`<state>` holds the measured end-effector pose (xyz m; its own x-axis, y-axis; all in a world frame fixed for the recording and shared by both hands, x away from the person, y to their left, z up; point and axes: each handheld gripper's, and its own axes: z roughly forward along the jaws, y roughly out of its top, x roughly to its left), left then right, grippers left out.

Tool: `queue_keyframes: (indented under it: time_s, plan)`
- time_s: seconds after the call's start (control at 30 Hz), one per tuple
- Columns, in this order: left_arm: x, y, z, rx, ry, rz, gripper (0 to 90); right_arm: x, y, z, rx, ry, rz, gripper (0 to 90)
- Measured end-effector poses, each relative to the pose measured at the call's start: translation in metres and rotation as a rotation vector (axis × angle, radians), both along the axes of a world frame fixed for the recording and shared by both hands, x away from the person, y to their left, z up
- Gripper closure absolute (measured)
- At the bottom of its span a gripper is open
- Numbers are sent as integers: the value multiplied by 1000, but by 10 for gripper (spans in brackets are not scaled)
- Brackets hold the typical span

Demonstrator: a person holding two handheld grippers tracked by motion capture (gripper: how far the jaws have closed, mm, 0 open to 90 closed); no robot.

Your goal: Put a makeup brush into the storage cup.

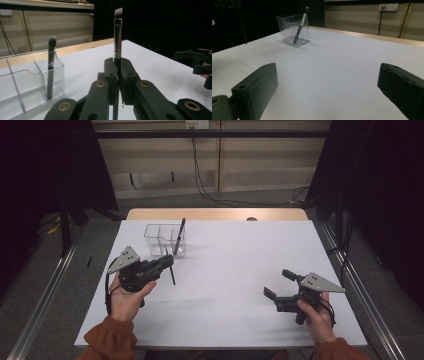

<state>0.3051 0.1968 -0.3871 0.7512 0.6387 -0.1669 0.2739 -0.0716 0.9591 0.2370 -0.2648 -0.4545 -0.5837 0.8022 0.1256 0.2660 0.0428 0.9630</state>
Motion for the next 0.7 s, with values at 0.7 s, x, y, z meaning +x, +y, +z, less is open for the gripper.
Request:
queue_keyframes:
  time_s: [0.7]
  plan:
    - [16,16,3,-17,-3,58,855,-19,-19,-6,20,-18,-151,0]
